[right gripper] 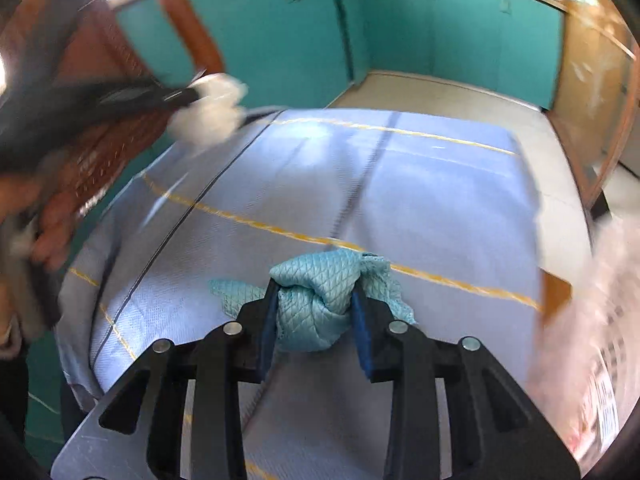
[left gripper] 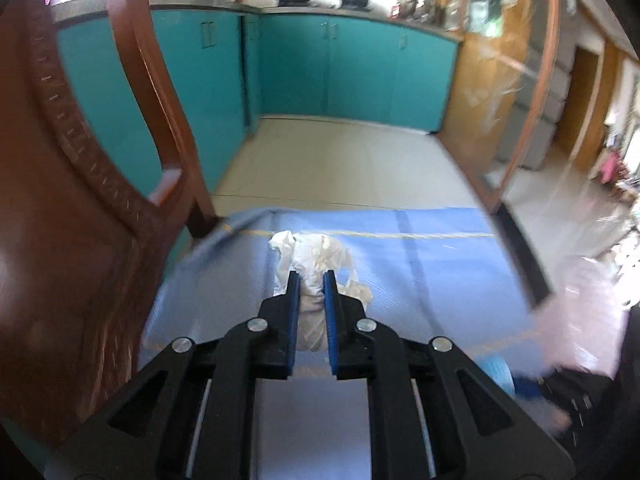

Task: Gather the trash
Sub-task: 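Grasp the white tissue with the left gripper while the right gripper grasps the blue rag, then lift the tissue and blue rag and carry them toward the basket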

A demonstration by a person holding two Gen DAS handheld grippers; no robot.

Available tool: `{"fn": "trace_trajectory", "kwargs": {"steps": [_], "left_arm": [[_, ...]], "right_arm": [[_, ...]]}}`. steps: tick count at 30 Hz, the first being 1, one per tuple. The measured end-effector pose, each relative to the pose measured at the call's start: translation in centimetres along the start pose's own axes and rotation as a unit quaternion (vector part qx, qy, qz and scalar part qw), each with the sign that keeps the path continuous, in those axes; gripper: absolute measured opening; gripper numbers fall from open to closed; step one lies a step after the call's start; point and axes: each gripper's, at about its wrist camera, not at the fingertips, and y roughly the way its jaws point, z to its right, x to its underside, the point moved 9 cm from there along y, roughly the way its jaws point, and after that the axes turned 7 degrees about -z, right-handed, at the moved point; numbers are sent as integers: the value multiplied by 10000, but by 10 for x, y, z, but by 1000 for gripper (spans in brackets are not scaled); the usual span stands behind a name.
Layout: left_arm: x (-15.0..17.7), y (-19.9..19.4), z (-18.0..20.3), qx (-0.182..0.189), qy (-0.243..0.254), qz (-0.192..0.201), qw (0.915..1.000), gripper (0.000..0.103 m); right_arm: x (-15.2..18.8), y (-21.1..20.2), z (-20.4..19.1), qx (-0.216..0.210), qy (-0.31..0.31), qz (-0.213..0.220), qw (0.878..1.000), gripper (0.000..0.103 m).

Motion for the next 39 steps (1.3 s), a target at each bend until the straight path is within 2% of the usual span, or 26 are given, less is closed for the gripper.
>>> {"fn": "trace_trajectory", "kwargs": {"steps": [4,9,12,16,19,23,24,37,39], "left_arm": [[30,-26,10,323,60,-100,9994,13],[81,-43,24,21,128,-221,9997,13],[109,-46,36,-125,311,-432,9985,13],[133,-40,42,-153,346,-662,9971,14],[143,-26,39,-188,339,-809,9960,16],[145,-20,40,-211,357,-856,9955,37],[146,-19,41,-183,357,-882,9953,38],[146,-7,45,-341,439,-945,9940,42],[145,-6,46,-347,411,-972,9938,48]], "right_arm": [[6,-35,12,-25,142,351,9993,34],[17,-44,15,160,153,422,9989,34],[16,-34,10,299,18,370,9989,34],[24,-29,4,102,23,259,9996,34],[26,-31,2,138,9,263,9996,34],[28,-35,6,52,130,303,9994,34],[28,-35,7,54,160,301,9994,34],[28,-30,5,315,37,229,9992,34],[29,-30,6,328,30,223,9992,34]]}}
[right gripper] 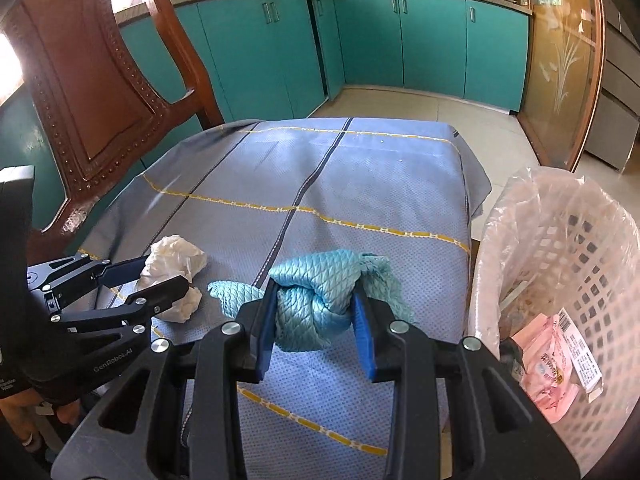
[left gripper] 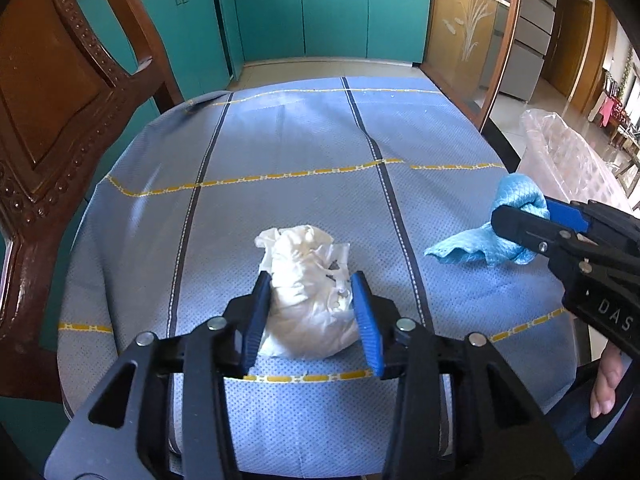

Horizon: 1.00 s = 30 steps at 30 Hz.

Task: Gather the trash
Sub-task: 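Lift the tissue and blue rag and carry them toward the basket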

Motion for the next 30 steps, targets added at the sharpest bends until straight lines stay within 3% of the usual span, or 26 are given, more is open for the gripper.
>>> {"fn": "trace_trajectory", "kwargs": {"steps": [2,6,9,13,24,26,30], "left_arm": [[-1,2,0,19,-77,-32,10000,55],[-1,5,-1,-51,-78,-51,9999,54],[-1,3,-5,-70,-126,-1,9999,40],[-2,-2,-11,-30,-262,70,9996,34],[-21,-60,-20,-428,-319,1028,9933,33],[-23,-70,-20,-471,-313,1155,9917,33],[-26,-87,-16,-511,-278,1365,9889,33]], "right_arm": [[1,1,0,15,-3,-11,10000,34],[1,2,1,94,-31,-15,9999,35],[1,4,1,93,-21,-24,10000,35],[0,4,0,93,-21,-10,10000,35],[0,1,0,460,-157,116,9988,35],[-1,-3,0,730,-263,229,9967,35],[-7,-20,2,836,-227,577,9946,35]]}}
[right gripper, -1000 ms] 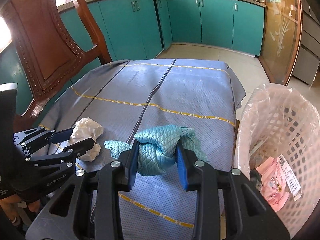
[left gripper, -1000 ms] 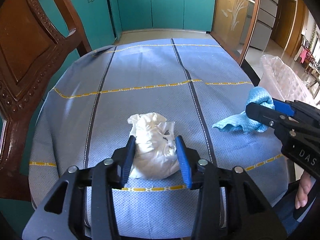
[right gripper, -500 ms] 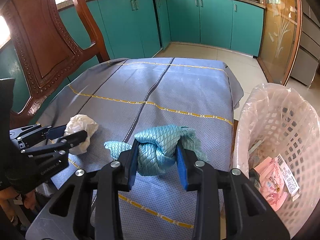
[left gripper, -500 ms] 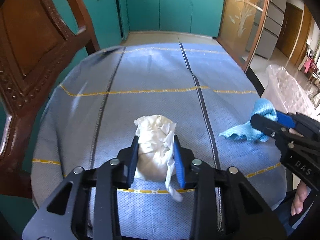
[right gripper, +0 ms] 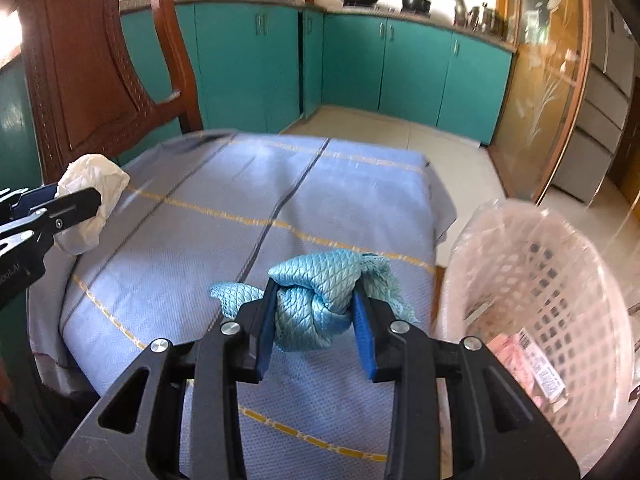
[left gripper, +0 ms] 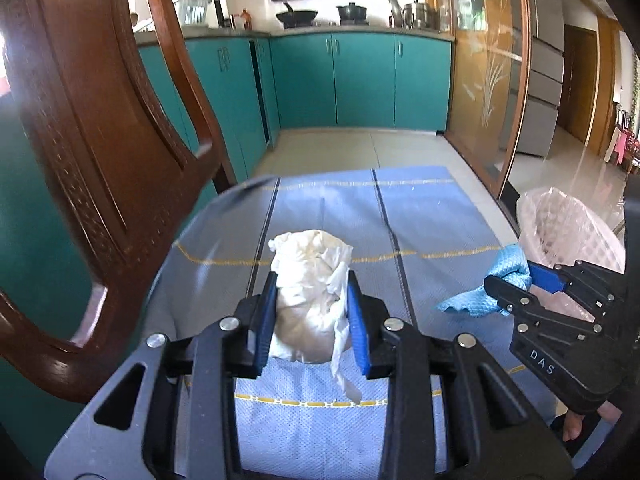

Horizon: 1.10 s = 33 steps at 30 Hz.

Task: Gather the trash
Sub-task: 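Lift the tissue and blue rag and carry them toward the basket, then drop the tissue into the basket with the left gripper while the right gripper drops the rag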

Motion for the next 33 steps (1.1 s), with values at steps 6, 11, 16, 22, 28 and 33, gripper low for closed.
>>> {"fn": "trace_trajectory", "kwargs": {"steps": [6,11,16,22,28,33], "left_arm": [[-15,-21,8,111,68,261,9996,33],[-28,-34,31,403,181,441,9981,33],[-38,-40,81,946,520,494,9929,33],[-45,-32,164,1860,971,409,9769,34],[-41,-15,234,2358,1327,177,9625,34],[-28,6,282,2623,1698,-128,9499,38]], "right_arm": [[-11,-40,38,175,493,789,9955,35],[-14,-88,98,915,961,1479,9801,35],[8,-121,163,1797,1358,1598,9611,35],[37,-121,203,1931,1899,1273,9542,35],[57,-111,227,1822,2397,953,9488,35],[68,-105,237,1803,2623,786,9447,35]]}}
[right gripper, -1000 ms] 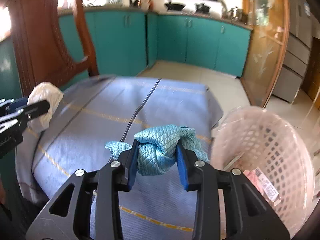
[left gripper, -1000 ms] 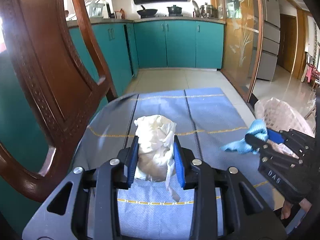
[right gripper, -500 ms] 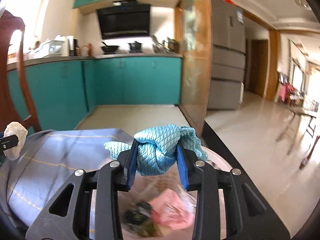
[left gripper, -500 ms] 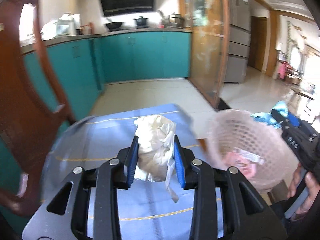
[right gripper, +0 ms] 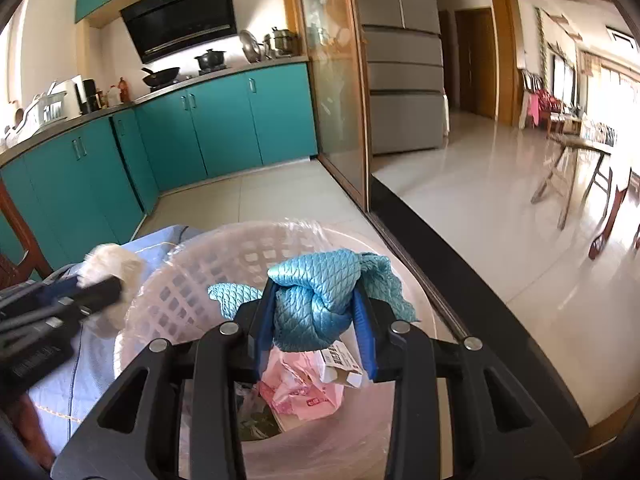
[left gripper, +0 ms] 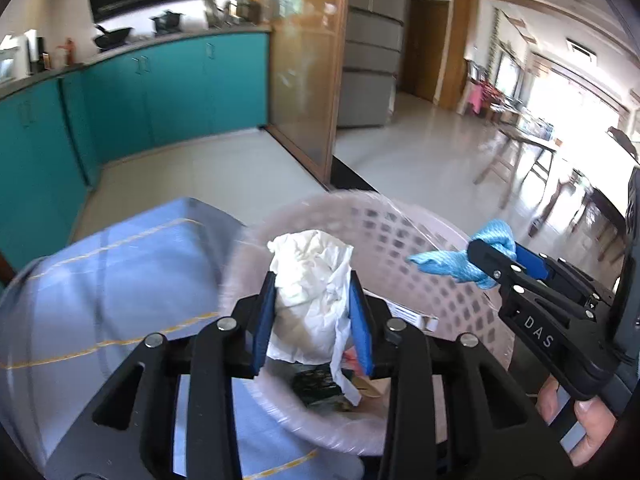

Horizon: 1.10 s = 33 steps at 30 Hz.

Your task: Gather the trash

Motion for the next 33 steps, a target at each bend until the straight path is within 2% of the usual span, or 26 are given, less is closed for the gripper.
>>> {"fn": "trace_trajectory", "kwargs": {"steps": [1,3,6,9,13,14,16,17,18,21,23,27,29,33], "left_arm": [[1,8,5,61,37,-74,9999,40],[3,14,9,92,88,-112,9999,56],[3,12,6,-33,137,-24,9999,74],[0,2,-8,-262,111,101,9995,77],[7,-26,-45,-596,-256,301,9974,81],[8,-32,-54,-641,-323,336,9969,83],[18,-48,-74,-825,-462,419,9946,87],[22,-56,-81,-906,-507,449,9936,90],[26,-64,-87,-973,-541,483,9926,92],[41,-90,-106,-1272,-596,534,9886,96],[50,-107,-113,-1453,-565,540,9863,98],[73,-145,-126,-1830,-512,550,9802,99],[84,-164,-132,-1911,-577,570,9782,100],[103,-207,-137,-2038,-731,664,9740,100]], "right_arm": [[1,2,2,24,16,-30,10000,35],[2,6,2,12,21,-82,10000,35],[2,10,-2,-22,-30,-136,9999,35],[3,13,-15,-246,-130,-204,9994,36],[7,16,-31,-372,-408,-290,9981,37],[8,17,-36,-416,-489,-315,9974,40],[10,20,-47,-458,-636,-367,9962,53],[9,18,-49,-403,-677,-345,9963,67],[9,17,-51,-345,-715,-294,9964,77],[8,11,-51,-298,-668,-150,9972,87],[7,5,-48,-264,-570,9,9980,88],[16,-24,-48,-10,-409,294,9987,92],[36,-57,-59,34,-461,267,9986,98],[52,-120,-89,-89,-740,494,9960,100]]}}
